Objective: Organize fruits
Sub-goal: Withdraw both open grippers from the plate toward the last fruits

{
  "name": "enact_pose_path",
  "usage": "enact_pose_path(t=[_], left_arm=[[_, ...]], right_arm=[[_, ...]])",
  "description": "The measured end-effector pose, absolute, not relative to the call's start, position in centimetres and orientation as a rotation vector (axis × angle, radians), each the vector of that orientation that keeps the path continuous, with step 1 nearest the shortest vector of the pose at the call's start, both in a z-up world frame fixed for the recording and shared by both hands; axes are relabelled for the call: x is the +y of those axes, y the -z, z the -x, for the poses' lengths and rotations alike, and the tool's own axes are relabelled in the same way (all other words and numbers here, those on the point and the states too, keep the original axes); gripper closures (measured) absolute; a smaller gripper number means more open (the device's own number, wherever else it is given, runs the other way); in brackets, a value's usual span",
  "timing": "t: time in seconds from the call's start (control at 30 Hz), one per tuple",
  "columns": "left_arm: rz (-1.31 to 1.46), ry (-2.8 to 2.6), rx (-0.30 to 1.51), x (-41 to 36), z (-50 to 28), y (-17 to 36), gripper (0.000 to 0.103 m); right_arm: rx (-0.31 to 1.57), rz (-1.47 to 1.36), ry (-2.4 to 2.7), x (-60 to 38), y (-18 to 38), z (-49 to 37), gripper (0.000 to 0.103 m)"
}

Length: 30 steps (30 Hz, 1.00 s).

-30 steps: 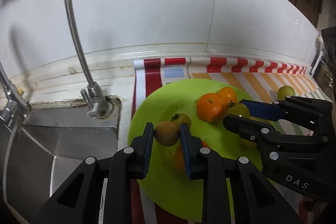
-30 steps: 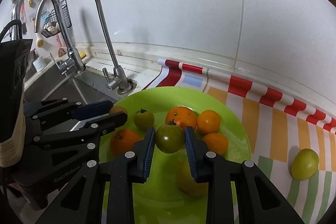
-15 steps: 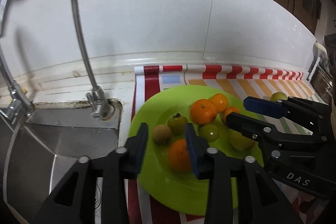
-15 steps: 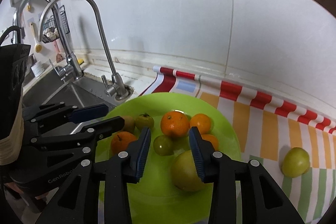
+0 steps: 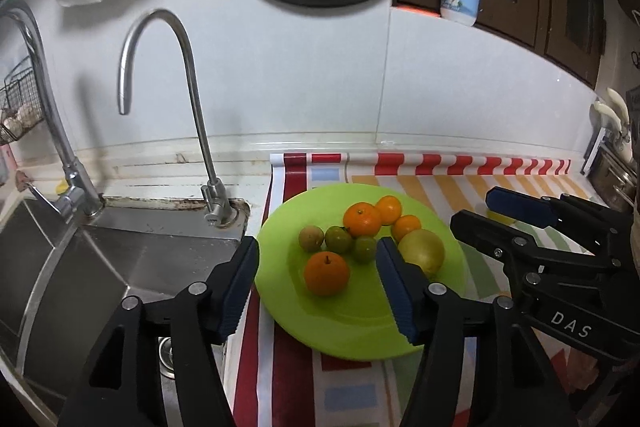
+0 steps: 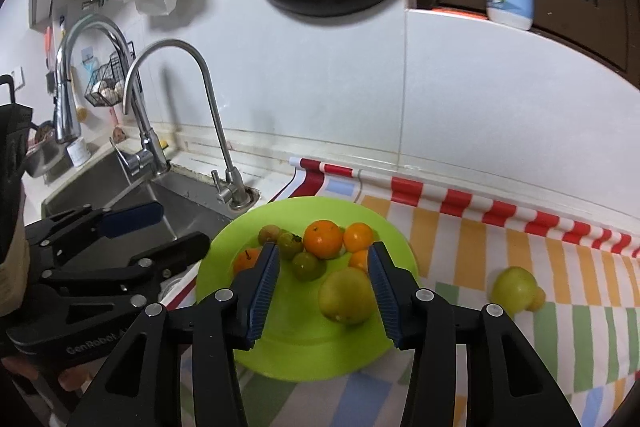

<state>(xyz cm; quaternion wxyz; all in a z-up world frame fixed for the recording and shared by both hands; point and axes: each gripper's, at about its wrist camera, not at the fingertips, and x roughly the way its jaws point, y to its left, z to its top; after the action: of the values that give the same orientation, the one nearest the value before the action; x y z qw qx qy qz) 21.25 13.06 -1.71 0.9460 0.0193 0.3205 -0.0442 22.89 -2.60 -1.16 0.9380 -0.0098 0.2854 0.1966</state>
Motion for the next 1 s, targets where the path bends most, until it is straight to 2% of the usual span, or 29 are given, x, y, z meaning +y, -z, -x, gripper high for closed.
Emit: enact_pose_path(t=[0.2,0.53,1.0], left_arm=[[-0.039,0.1,0.63,12.0,-18.7,0.3,0.042],[-0.073,0.105,0.589,9.8,-15.9,-1.4,0.037],[-0.089,0.173,0.545,4.7,-14.6,-2.8,0.036]], right_arm=[[0.556,0.012,-0.372,-4.0,0.2,-20.3,0.056],[0.524,-0.025,-0.327,-6.7,-1.0,-16.8,0.048],[0.492,-0.024,-0.258,-11.7,-2.0,-14.5,0.048]])
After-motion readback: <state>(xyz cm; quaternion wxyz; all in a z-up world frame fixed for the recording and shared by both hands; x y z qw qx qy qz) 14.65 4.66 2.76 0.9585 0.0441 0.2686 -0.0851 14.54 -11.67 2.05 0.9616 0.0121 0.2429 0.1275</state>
